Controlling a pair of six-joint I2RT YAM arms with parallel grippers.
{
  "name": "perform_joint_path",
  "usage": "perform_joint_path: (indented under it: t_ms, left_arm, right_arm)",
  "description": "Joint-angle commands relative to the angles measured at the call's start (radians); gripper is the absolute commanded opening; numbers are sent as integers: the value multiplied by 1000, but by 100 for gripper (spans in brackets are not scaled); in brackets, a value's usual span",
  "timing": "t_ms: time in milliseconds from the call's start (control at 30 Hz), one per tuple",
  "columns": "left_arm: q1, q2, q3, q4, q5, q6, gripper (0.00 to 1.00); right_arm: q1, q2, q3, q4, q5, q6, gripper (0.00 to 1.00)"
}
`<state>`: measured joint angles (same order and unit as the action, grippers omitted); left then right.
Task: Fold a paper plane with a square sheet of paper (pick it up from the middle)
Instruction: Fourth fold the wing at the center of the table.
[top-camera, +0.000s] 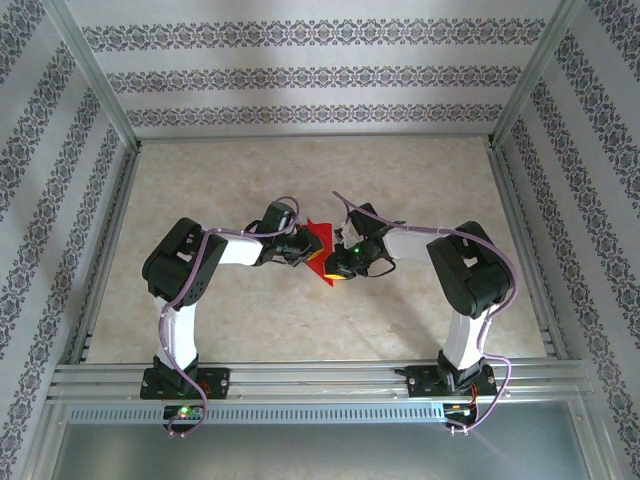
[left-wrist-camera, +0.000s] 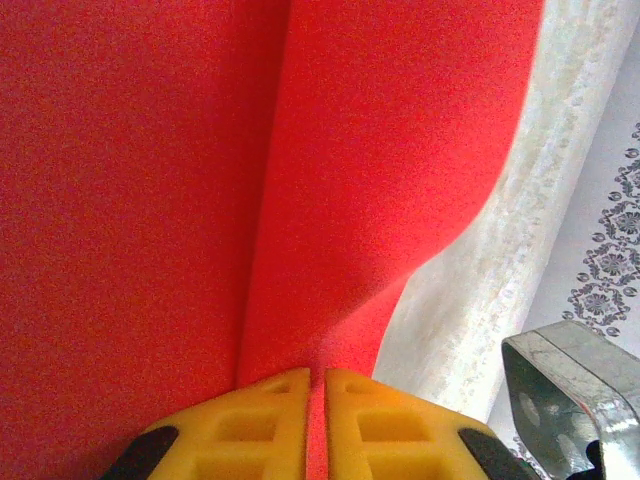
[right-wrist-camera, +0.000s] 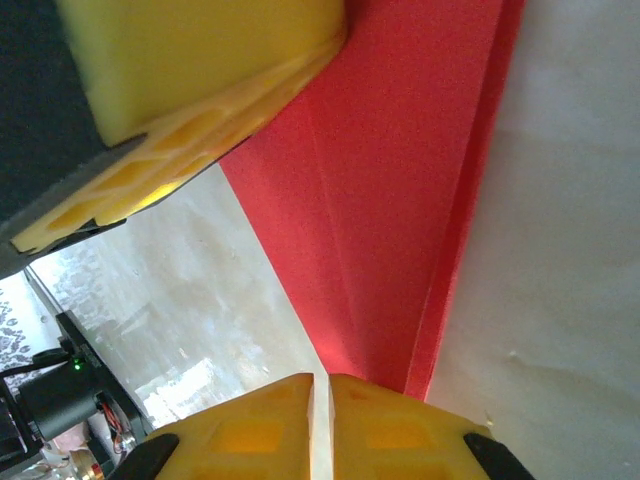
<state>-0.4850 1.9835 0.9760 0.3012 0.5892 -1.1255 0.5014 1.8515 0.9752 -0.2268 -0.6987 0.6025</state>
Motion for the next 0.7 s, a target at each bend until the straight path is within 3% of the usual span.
perform_joint_path:
  t_ms: [0,667]
  left_arm:
    - [-3,54,-35,-202,-96,1,13]
    - [-4,46,-45,-205,-106,-6,10]
  right_arm:
    - [-3,21,0,12,2,-9,13]
    - [-6,65,7,0,-3,-29,13]
